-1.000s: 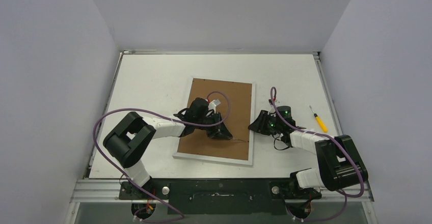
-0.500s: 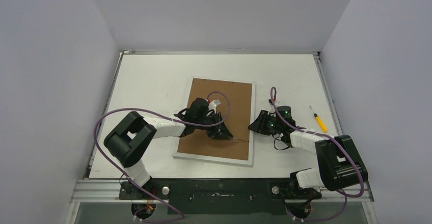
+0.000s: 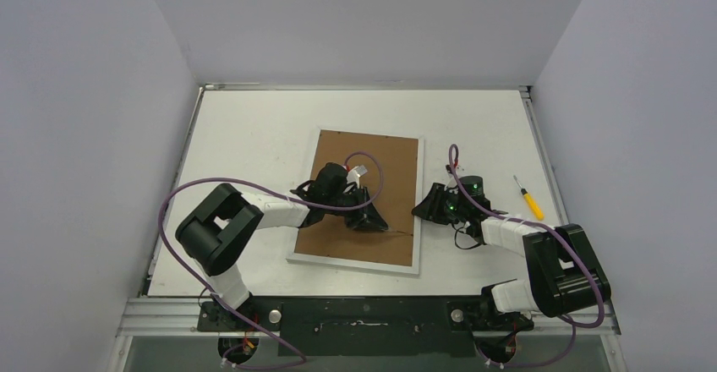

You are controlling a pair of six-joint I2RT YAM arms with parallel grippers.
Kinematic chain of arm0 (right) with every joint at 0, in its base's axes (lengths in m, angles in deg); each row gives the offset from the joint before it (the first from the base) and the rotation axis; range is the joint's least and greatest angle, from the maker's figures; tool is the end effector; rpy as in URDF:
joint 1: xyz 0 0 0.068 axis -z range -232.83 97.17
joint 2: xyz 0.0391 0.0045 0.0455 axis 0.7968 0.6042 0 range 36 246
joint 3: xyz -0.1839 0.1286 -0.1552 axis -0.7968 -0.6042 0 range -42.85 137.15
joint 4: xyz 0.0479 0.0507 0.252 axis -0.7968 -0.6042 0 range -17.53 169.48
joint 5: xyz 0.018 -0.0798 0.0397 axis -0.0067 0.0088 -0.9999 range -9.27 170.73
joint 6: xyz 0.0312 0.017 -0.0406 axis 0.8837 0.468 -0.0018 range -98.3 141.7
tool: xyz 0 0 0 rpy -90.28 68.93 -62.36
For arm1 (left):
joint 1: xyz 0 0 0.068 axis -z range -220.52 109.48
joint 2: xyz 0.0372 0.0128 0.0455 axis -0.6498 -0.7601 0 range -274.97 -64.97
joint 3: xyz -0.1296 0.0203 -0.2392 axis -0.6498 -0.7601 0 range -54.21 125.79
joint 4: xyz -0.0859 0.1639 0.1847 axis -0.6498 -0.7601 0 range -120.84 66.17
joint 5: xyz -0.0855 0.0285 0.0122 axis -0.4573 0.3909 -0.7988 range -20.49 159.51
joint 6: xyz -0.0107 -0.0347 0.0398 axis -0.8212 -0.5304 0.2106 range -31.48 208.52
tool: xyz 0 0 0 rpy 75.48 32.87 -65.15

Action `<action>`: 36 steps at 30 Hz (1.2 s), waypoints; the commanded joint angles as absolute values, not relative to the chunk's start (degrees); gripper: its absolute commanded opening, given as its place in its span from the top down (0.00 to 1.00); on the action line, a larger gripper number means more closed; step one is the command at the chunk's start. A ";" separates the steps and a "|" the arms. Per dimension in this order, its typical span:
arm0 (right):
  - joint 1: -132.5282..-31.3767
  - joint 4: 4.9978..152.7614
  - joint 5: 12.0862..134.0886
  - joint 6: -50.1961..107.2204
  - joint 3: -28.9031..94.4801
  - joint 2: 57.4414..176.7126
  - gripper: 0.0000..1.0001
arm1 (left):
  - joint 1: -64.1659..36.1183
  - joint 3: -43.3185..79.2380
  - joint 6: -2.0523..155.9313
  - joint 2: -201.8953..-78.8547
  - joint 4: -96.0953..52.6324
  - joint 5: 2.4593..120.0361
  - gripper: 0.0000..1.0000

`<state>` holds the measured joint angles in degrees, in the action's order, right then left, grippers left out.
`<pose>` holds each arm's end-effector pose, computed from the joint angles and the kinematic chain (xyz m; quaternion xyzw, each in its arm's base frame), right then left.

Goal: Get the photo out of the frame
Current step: Move the photo frame to the center of the board, then release the photo frame item from the photo frame.

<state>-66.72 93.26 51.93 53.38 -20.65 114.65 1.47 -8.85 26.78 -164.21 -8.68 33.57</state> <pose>0.2200 0.0720 0.1300 0.0386 0.8919 0.3606 0.2702 0.2353 -0.2400 0.1472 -0.0155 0.8677 -0.4955 0.0353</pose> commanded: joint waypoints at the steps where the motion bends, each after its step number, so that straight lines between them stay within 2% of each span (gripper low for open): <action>1: -66.78 94.94 51.29 51.66 -21.05 115.78 0.93 | 2.37 -7.28 26.91 -165.33 -6.78 32.49 1.00; 36: -66.72 95.03 51.22 51.58 -21.05 115.80 0.93 | 1.30 -5.64 31.13 -164.10 -14.97 31.11 1.00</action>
